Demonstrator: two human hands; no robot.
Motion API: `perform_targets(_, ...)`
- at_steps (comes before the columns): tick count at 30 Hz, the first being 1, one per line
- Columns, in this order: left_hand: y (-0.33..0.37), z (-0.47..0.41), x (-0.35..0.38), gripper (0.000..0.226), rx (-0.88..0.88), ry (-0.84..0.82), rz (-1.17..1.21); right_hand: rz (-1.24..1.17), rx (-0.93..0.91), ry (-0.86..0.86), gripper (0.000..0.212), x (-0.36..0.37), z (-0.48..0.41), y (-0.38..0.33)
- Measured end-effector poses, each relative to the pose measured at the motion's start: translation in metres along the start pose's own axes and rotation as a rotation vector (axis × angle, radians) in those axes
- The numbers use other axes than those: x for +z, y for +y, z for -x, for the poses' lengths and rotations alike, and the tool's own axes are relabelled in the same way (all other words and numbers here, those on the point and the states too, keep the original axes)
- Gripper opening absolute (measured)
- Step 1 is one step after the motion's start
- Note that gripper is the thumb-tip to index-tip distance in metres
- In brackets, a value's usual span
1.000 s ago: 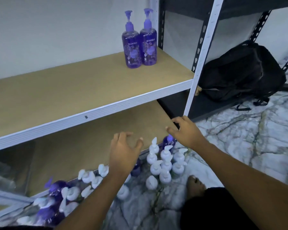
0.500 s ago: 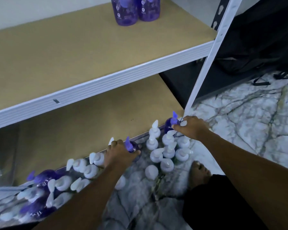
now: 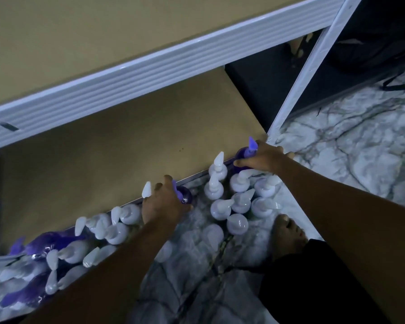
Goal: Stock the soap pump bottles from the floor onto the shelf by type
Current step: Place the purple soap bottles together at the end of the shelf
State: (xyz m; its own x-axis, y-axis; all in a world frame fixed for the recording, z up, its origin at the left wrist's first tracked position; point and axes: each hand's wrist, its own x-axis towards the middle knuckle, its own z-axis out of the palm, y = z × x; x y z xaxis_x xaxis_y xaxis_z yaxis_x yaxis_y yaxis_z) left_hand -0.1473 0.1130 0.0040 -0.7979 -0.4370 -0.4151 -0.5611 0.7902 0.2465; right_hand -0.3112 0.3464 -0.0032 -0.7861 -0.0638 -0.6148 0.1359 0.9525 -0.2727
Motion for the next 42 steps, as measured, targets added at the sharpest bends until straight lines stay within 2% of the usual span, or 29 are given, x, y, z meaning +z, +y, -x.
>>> perform_targets(2, -0.001, -0.003, 0.001, 0.074, 0.014, 0.016, -0.003, -0.011, 0.015, 0.027, 0.123, 0.001, 0.001, -0.002)
perform_targets(4, 0.0, -0.005, 0.002, 0.077, 0.025, 0.051, 0.012, 0.018, 0.03, 0.049, 0.125, 0.001, 0.0, -0.003)
perform_targets(9, 0.006, -0.003, 0.008, 0.073, 0.024, 0.113, 0.104, 0.122, 0.064, 0.088, 0.104, 0.001, 0.004, -0.008)
perform_targets(12, 0.011, -0.004, 0.011, 0.067, 0.067, 0.141, 0.125, 0.094, 0.05, 0.135, 0.08, 0.002, 0.0, -0.006)
perform_targets(17, 0.017, -0.013, 0.009, 0.071, 0.062, 0.085, 0.093, 0.084, 0.052, 0.179, 0.058, 0.003, -0.003, -0.001)
perform_targets(21, 0.016, -0.018, 0.011, 0.072, 0.071, 0.048, 0.035, 0.065, 0.013, 0.212, 0.071, -0.002, 0.0, 0.007)
perform_targets(26, 0.013, -0.015, -0.002, 0.066, 0.136, 0.052, 0.165, -0.044, -0.109, 0.26, 0.081, -0.02, 0.022, 0.012)
perform_targets(28, 0.013, -0.009, -0.016, 0.068, 0.182, 0.079, 0.213, -0.131, -0.16, 0.25, 0.069, -0.031, 0.036, 0.014)
perform_targets(30, 0.014, 0.002, -0.034, 0.079, 0.239, 0.1, 0.273, -0.169, -0.2, 0.269, 0.06, -0.046, 0.055, 0.013)
perform_targets(31, 0.014, 0.008, -0.044, 0.085, 0.268, 0.105, 0.305, -0.183, -0.227, 0.277, 0.062, -0.054, 0.067, 0.011)
perform_targets(33, 0.016, 0.024, -0.069, 0.092, 0.317, 0.114, 0.364, -0.199, -0.289, 0.291, 0.087, -0.073, 0.096, 0.005)
perform_targets(35, 0.016, 0.041, -0.096, 0.087, 0.363, 0.14, 0.407, -0.224, -0.34, 0.323, 0.097, -0.093, 0.124, -0.001)
perform_targets(38, 0.014, 0.07, -0.137, 0.064, 0.434, 0.217, 0.438, -0.276, -0.406, 0.356, 0.092, -0.12, 0.166, -0.012)
perform_targets(42, 0.013, 0.115, -0.19, 0.047, 0.483, 0.233, 0.659, -0.428, -0.479, 0.37, 0.053, -0.149, 0.223, -0.028)
